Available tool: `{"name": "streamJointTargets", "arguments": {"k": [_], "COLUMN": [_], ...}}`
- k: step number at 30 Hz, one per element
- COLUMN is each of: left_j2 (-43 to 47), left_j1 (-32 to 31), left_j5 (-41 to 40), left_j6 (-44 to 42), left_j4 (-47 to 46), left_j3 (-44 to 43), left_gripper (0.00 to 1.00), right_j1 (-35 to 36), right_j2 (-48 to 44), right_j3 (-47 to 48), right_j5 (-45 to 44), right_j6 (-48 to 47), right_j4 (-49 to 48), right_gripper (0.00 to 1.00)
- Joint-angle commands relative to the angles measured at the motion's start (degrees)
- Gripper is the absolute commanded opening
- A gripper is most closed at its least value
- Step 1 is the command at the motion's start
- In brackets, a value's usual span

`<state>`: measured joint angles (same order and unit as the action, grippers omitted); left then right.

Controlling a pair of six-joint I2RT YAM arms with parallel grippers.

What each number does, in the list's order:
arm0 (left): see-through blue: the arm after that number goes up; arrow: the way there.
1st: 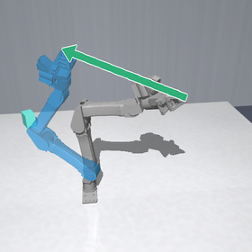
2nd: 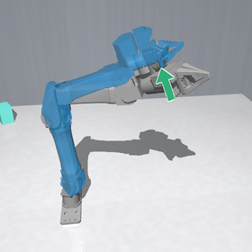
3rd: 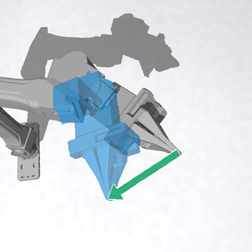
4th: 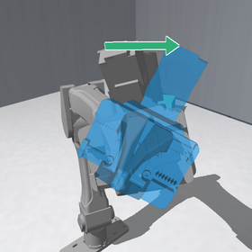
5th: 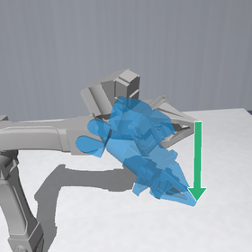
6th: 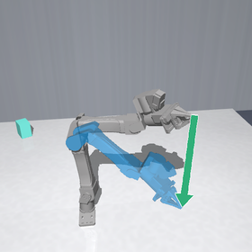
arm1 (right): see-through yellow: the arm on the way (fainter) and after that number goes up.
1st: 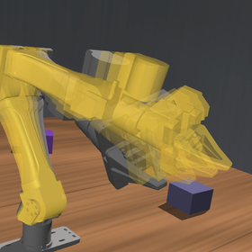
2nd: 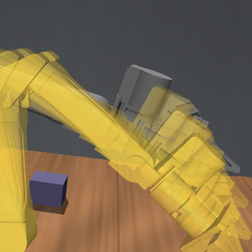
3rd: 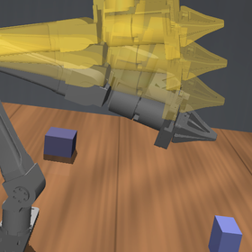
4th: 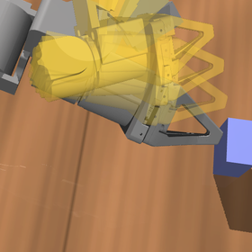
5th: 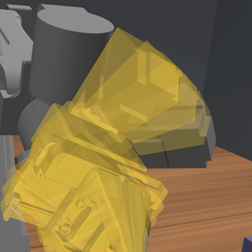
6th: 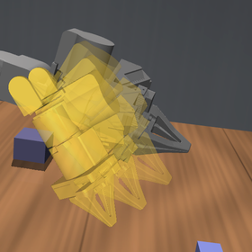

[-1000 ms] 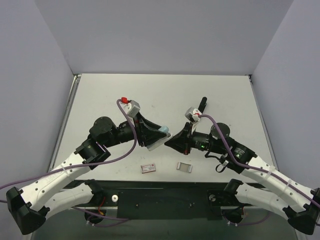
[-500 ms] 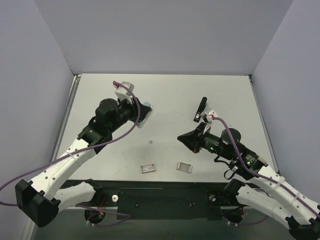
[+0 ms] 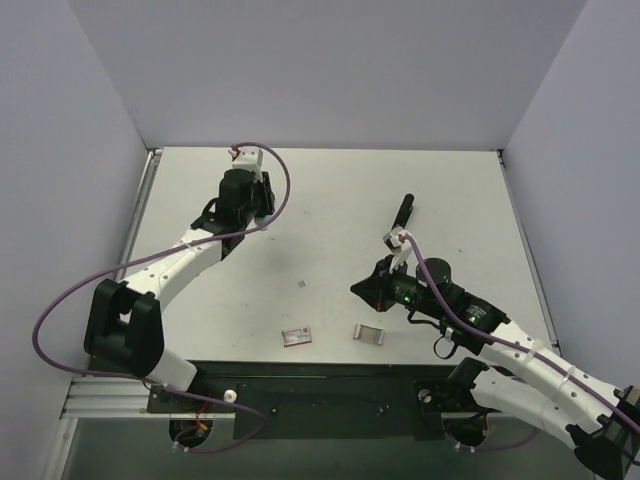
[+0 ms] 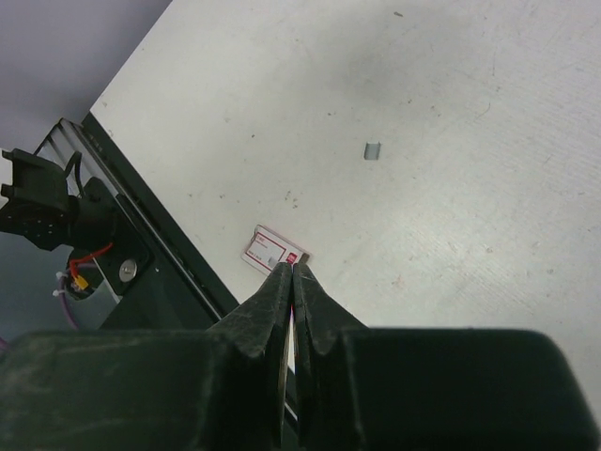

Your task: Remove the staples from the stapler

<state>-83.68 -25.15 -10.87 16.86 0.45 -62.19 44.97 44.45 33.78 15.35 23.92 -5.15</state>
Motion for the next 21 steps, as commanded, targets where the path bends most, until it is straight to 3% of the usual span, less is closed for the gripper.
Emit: {"name": "streamJointTargets", "arguments": {"k": [1, 11, 21], "left_j2": [-5.2, -22.1, -33.0], "left_j1": [3.4, 6.7, 7.7], "left_j5": [-2.8, -4.2, -7.4], "left_j6": [-0.5, 2.7, 3.4], "left_j4": [-6.7, -9.4, -0.5], "left_j3": [-3.9, -10.6, -22.2], "left_gripper": [0.00, 0.00, 0.00], "right_j1": [-0.1, 0.8, 1.0], "right_j2": [0.0, 0.6, -0.9], "right_j3": [-1.7, -3.7, -5.4], "right_j5": [-1.4, 0.3, 0.0], "right_j6": [1.5, 2.3, 1.6], "right_j4": [-4.3, -6.4, -6.3], "right_gripper": [0.00, 0.00, 0.00]}}
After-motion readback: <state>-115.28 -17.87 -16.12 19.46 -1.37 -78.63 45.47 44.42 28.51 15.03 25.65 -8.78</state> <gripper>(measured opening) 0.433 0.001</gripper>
